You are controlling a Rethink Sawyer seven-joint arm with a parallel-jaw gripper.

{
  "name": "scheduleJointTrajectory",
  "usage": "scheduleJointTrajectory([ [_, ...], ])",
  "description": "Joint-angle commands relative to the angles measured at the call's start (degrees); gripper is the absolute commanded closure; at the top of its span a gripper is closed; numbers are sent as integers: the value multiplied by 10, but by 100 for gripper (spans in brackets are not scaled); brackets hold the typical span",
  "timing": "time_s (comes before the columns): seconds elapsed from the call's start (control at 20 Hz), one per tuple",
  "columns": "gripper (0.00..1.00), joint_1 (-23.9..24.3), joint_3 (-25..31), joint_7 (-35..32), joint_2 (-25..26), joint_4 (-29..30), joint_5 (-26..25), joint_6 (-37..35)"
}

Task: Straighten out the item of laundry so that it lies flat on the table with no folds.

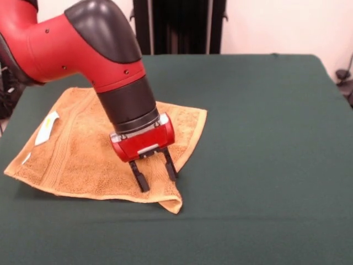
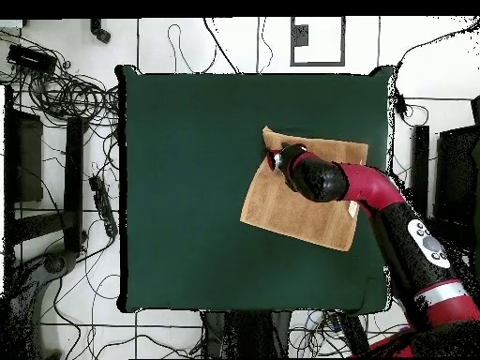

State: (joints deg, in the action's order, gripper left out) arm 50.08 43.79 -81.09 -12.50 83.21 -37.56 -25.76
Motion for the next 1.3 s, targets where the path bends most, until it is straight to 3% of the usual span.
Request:
scheduleJointTrajectory([
  [0.05,0,-44,-113,-85,5,-39,-8,-17],
  [0.25,0,-46,-138,-73,-83,-1,7,-73],
  [0.6,0,-30,-147,-25,-131,0,30,-119],
  [0.9,0,39,-153,10,-214,43,67,-178],
  [1.3,0,128,-161,26,-244,54,70,-170],
])
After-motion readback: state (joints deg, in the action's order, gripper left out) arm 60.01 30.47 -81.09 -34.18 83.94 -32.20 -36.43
